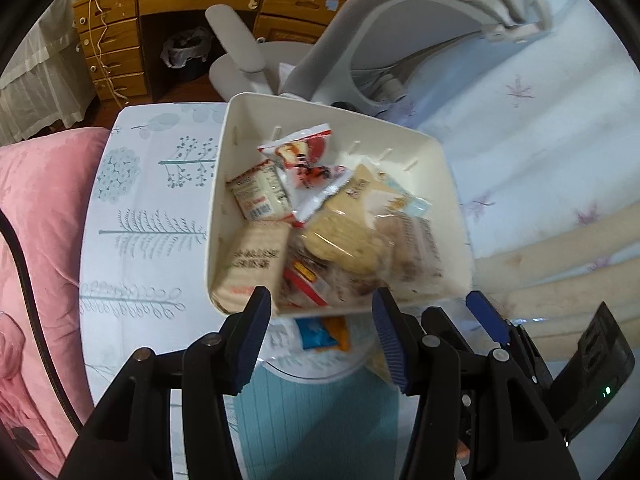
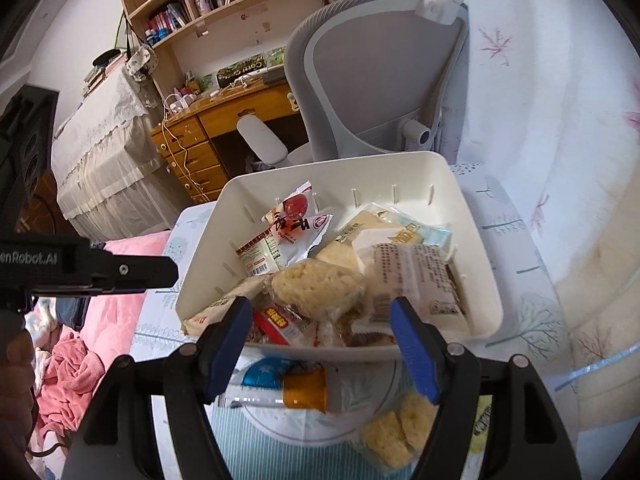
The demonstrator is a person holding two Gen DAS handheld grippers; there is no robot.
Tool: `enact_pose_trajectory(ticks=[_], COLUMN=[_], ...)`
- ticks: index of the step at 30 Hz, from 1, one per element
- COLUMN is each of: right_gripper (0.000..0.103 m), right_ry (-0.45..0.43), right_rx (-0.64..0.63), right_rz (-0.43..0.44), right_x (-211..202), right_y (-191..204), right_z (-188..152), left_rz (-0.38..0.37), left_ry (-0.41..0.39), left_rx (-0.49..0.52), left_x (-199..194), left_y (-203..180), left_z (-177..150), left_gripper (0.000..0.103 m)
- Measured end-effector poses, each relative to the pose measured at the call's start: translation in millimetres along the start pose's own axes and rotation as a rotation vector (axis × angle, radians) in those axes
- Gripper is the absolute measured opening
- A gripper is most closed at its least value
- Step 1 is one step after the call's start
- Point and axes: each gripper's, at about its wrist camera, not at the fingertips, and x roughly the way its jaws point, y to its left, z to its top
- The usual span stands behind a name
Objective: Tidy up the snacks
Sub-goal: 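Withdraw both open tools from the tray toward the remaining snacks, then grasp the clear rice-cake bag with the left tool while the right tool grasps the green packet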
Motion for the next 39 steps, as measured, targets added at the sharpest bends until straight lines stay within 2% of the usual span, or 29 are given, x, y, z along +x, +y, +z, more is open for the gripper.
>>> enact_pose_trajectory(ticks=[8,14,17,19,26,30,34,39], right_gripper=[0.072,0.075,0.075,0.075,0.075,0.075,0.075,0.075], right_ry=[-0.022,-0.017,-0.011,-0.004,0.050,0.092,0.134,0.215], right_rx=[0.021,0.053,0.091,0.119,0.226,0.310,0.392,0.540], right_rz=[-0.001,-0.014,-0.014,-0.016,-0.030,-0.032,-0.040,-0.027], right_x=[-39.2,-60.2,-68.9,-73.3,-78.9,-77.9,-73.0,-58.7], right_y=[-19.2,-37.1,-48.8,-57.3,-85.9,-105.3,-122.3,-146.1], right_z=[-17.3,-33.1,-42.7,-49.5,-70.1,-81.6,-90.5,-103.7], left_rz=[-0.017,-0.031,-0.038,-0.045,-0.068,-0.075,-0.062,-0.038], left_ry=[-0.056,-0.046,-0.048,-0.044,-0.010,0.045,0.075,0.108], left_rx=[0.033,0.047,0.059,0.070,0.123,0.133,0.163,0.211], left_x=[-29.6,-38.2,-40.6,-39.7,-21.1,-1.3,15.7,37.9], left_y=[-24.6,-39.7,-46.7,-51.8,-70.4,-77.6,-83.6,-91.1], left_z=[-41.3,-71.4,-85.8,-94.3,-117.9,-127.0,-132.5,-136.6], left_gripper=[0.052,0.054,0.061,0.062,0.066,0.071,0.077,0.079])
